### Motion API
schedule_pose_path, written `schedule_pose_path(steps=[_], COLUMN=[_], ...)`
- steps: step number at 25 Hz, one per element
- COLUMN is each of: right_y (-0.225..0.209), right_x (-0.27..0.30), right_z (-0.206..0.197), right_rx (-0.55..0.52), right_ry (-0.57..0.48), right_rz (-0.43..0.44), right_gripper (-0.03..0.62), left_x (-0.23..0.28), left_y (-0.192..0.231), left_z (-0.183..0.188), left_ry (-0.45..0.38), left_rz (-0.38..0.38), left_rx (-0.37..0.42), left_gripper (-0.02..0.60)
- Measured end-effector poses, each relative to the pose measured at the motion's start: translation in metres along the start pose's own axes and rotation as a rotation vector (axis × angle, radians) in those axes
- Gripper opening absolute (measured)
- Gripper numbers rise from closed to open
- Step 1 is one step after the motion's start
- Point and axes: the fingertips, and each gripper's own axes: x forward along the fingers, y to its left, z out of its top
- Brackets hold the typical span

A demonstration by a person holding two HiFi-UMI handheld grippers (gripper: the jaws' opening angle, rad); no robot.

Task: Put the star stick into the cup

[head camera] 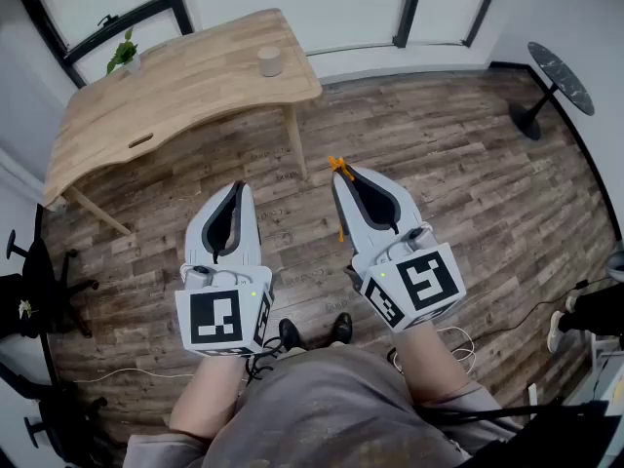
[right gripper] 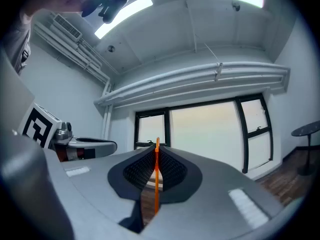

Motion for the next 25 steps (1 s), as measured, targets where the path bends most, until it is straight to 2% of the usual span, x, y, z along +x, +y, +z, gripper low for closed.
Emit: schedule_pose_path(steps=[17,25], right_y=[-0.07,-0.085], right_x=[-0.017,0.016], right_z=[-0.003,-0.021], right_rx=[0.035,0.086], right_ry=[-0.022,0.003], right_rz=[0.037,0.063], right_gripper=[0.044,0.046], left_x=[0.042,0.072], left_y=[-0.059,-0.045], left_z=[-0.002,-0.025], left_ry=[0.016,0.063], left_rz=[0.005,0.016], left_rx=[0.024,0.019], left_gripper=[0.0,0.0])
